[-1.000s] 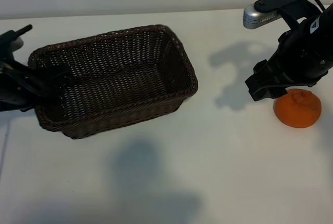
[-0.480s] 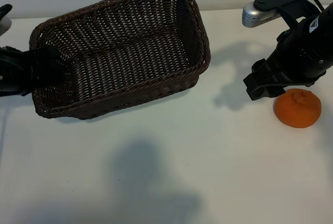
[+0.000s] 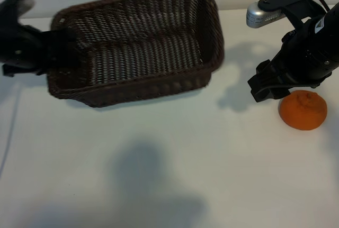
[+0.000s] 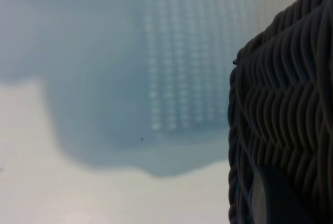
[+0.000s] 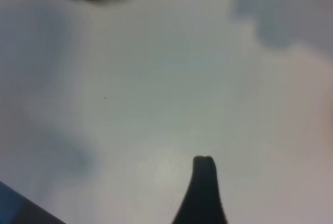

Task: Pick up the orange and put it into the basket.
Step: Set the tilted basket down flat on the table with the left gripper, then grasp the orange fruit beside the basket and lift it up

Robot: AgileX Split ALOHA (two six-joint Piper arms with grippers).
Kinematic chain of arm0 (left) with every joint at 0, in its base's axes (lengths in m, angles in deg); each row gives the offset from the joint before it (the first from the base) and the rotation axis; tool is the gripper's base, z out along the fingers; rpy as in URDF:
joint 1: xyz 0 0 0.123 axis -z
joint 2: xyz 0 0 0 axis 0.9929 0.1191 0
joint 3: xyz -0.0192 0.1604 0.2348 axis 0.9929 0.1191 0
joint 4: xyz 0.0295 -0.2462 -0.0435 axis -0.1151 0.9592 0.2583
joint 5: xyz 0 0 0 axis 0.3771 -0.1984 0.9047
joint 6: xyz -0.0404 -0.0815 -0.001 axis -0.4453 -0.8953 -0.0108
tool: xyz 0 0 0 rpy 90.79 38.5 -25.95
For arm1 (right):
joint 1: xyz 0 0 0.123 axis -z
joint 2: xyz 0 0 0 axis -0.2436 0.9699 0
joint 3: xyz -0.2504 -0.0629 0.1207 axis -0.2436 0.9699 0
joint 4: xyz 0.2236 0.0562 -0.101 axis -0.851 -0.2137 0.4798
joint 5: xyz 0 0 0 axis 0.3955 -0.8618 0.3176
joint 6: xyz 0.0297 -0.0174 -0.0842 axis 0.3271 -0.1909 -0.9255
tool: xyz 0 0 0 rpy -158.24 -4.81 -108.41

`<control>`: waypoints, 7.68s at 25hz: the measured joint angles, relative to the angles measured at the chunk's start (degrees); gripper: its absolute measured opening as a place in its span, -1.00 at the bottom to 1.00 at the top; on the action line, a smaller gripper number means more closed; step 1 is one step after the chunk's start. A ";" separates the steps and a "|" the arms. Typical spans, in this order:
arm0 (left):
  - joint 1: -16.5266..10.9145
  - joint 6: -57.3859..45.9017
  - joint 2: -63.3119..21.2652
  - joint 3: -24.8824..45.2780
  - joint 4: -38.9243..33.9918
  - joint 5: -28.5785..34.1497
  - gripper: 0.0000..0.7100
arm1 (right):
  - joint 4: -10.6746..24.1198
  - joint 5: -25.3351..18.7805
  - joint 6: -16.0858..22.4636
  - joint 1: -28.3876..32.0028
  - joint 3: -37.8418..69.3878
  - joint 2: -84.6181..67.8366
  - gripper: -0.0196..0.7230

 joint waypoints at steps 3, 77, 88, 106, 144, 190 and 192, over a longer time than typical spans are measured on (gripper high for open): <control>4.20 -4.94 3.77 -3.61 -4.97 0.64 -0.58 | 0.00 0.00 0.00 0.00 0.00 0.00 0.59; -9.45 -11.72 -7.82 -14.26 -29.08 20.29 0.67 | 0.00 0.31 0.04 0.00 0.00 0.00 0.59; -13.50 -7.88 -21.38 -14.40 -27.81 22.48 0.67 | 0.00 0.32 0.04 0.00 0.00 0.00 0.59; -12.12 -13.19 -72.93 7.37 -38.45 24.72 0.67 | 0.00 0.75 -1.00 0.00 0.00 0.00 0.59; -1.25 -15.48 -96.92 34.40 -40.52 12.62 0.30 | 2.09 2.56 1.08 0.00 0.00 0.00 0.59; 5.03 -10.98 -97.09 32.22 -35.06 26.20 0.29 | 17.99 5.85 17.86 5.30 0.00 12.61 0.59; 5.03 -10.98 -97.09 32.73 -34.79 26.54 0.29 | 17.99 6.39 18.00 5.30 0.00 12.61 0.59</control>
